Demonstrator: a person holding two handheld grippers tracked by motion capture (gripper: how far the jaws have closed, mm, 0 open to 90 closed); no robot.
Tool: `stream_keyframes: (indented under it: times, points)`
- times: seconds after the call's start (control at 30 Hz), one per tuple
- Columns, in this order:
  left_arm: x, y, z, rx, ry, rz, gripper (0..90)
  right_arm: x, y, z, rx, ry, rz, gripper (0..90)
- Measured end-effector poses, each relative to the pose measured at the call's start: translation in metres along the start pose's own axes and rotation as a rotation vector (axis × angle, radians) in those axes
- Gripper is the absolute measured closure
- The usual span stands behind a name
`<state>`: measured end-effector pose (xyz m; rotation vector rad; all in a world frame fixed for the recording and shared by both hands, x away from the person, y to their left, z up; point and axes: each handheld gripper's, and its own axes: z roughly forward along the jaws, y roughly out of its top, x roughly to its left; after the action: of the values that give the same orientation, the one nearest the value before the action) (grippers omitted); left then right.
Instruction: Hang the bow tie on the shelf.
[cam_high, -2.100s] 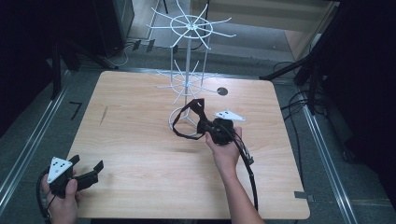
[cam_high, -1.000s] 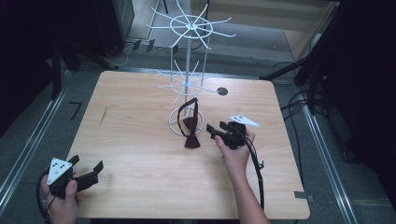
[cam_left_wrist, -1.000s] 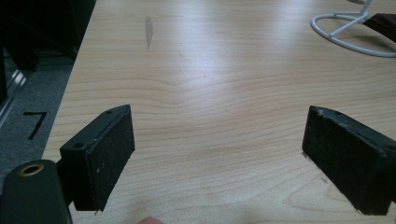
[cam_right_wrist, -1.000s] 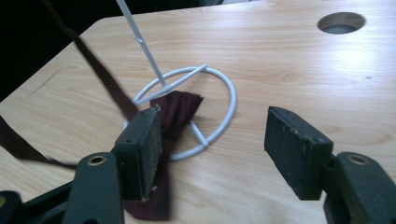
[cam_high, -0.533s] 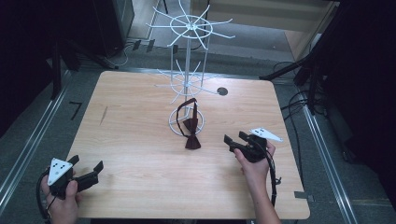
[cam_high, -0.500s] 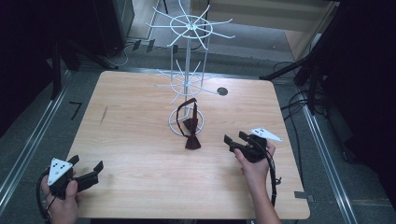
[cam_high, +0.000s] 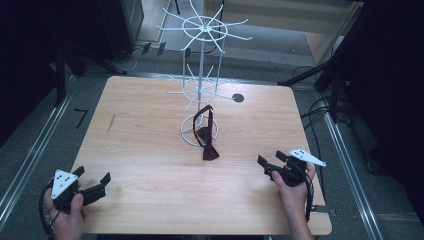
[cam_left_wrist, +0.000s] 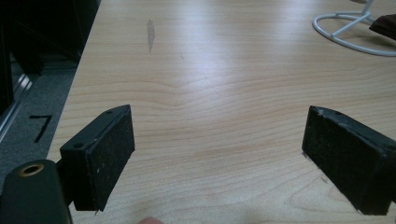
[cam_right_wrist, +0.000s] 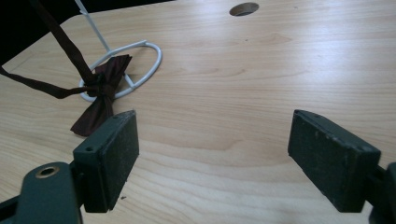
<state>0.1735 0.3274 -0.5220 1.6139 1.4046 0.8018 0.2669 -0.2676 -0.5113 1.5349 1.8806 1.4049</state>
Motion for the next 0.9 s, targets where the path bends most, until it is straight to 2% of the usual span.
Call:
stream_keyframes:
  times: [0.27, 0.33, 0.43, 0.9]
  points:
    - [0.000, 0.000, 0.000, 0.006, 0.001, 0.007, 9.8, -0.019, -0.012, -0.020, 0.002, -0.023, 0.012, 14.5]
    - [-0.001, 0.000, 0.000, 0.005, 0.007, 0.014, 9.8, -0.027, -0.017, -0.027, -0.004, -0.027, 0.031, 14.5]
    - [-0.001, 0.000, 0.000, 0.005, 0.014, 0.014, 9.8, -0.035, -0.023, -0.035, 0.002, -0.046, 0.028, 14.5]
    - [-0.001, 0.000, 0.000, 0.002, -0.003, 0.014, 9.8, -0.073, -0.042, -0.071, -0.020, -0.116, 0.057, 14.5]
